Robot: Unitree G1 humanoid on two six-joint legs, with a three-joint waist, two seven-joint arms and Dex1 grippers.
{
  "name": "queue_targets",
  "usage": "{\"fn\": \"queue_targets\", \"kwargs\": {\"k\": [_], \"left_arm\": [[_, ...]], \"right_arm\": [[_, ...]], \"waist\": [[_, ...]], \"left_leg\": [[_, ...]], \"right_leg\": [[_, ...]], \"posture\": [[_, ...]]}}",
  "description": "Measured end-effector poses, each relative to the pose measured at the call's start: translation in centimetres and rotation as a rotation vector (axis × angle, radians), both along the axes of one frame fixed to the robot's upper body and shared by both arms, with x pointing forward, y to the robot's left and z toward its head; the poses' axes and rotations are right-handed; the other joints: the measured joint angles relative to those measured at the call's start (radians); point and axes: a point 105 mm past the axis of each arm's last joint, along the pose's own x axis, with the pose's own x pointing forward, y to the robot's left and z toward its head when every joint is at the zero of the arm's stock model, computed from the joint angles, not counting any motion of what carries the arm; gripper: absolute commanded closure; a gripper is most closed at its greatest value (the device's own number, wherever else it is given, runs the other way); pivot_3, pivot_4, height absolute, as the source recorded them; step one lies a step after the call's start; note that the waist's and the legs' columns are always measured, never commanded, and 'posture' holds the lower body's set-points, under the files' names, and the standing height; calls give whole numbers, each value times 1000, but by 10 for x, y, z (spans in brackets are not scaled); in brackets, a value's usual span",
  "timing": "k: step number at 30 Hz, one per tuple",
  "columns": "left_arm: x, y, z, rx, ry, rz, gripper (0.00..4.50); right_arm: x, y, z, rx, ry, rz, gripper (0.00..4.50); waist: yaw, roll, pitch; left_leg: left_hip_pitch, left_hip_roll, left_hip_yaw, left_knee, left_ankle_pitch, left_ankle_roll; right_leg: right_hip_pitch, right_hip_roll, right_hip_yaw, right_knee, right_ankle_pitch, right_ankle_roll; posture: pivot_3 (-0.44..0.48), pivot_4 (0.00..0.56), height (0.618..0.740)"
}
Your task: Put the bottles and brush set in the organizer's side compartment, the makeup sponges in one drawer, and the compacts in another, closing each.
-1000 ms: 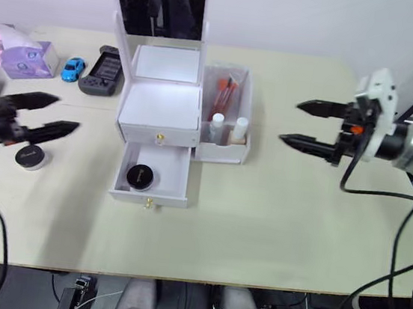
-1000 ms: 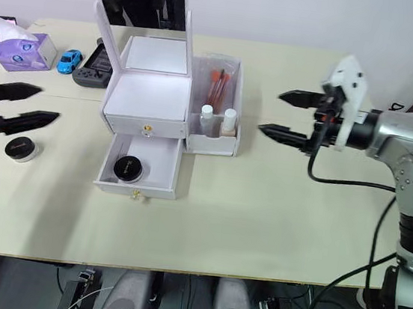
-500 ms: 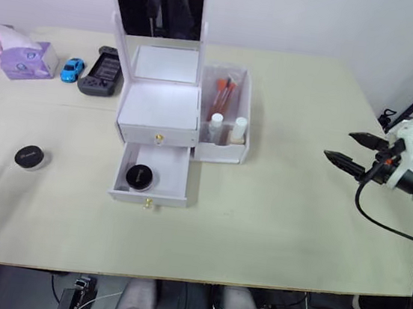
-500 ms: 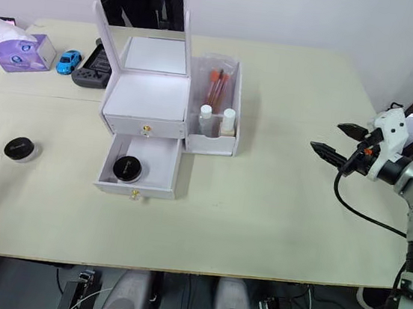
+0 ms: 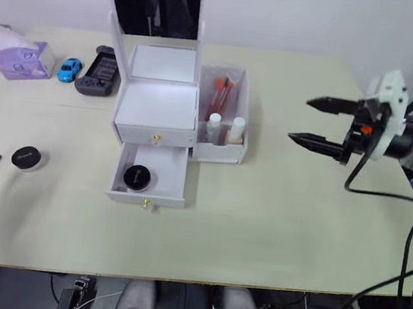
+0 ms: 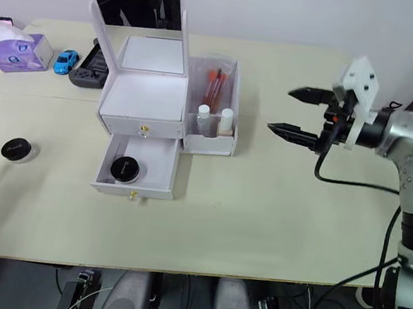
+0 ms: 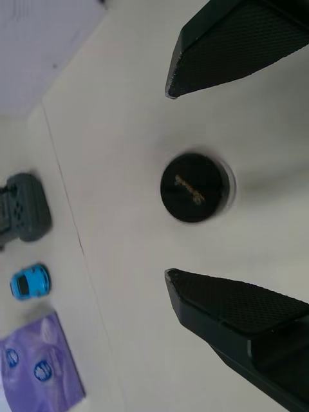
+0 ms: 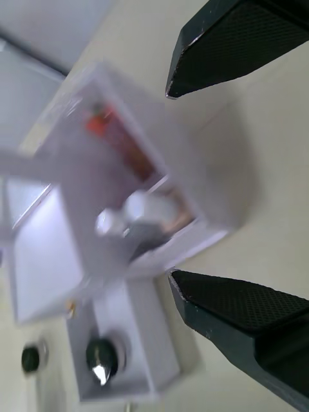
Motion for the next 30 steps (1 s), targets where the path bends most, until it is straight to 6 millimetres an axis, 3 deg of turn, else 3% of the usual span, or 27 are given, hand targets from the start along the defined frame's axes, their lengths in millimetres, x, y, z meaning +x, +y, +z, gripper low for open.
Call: {"fn": "queue_targets", "kwargs": {"k": [6,11,15,20,30], "left_arm": [[0,-38,-4,-50,-80,80,46],[-19,-26,-35,-110,-9,315,46],[-24,-14,-51,-140,18,458,46],[-10,-6,-56,-145,20,510,46],[43,-21,-83,-173,96,460,46]], "right_arm": [[-6,43,16,-58,34,131,0],[-8,71,22,-43,73,218,0],[-12,78,36,-44,86,252,0],[-16,83,42,-33,147,274,0],[-32,87,48,-6,227,282,0]], "waist": [[-8,-1,-1],[-7,-1,-1],[6,-3,-1],[1,-3,-2],[-2,-4,-2]], "left_leg": [[0,0,4,1,0,0],[1,3,4,1,0,0],[0,3,1,3,0,0],[1,3,1,4,0,0],[-1,4,2,1,0,0]], "right_leg": [[-1,-1,2,-2,2,-2],[-2,3,2,-1,2,-3],[-1,4,1,-1,3,-4],[-2,3,1,-3,4,-6],[-2,5,1,-2,4,-6]], "posture": [[0,150,735],[0,150,735],[0,150,735],[0,150,735],[0,150,735]]}}
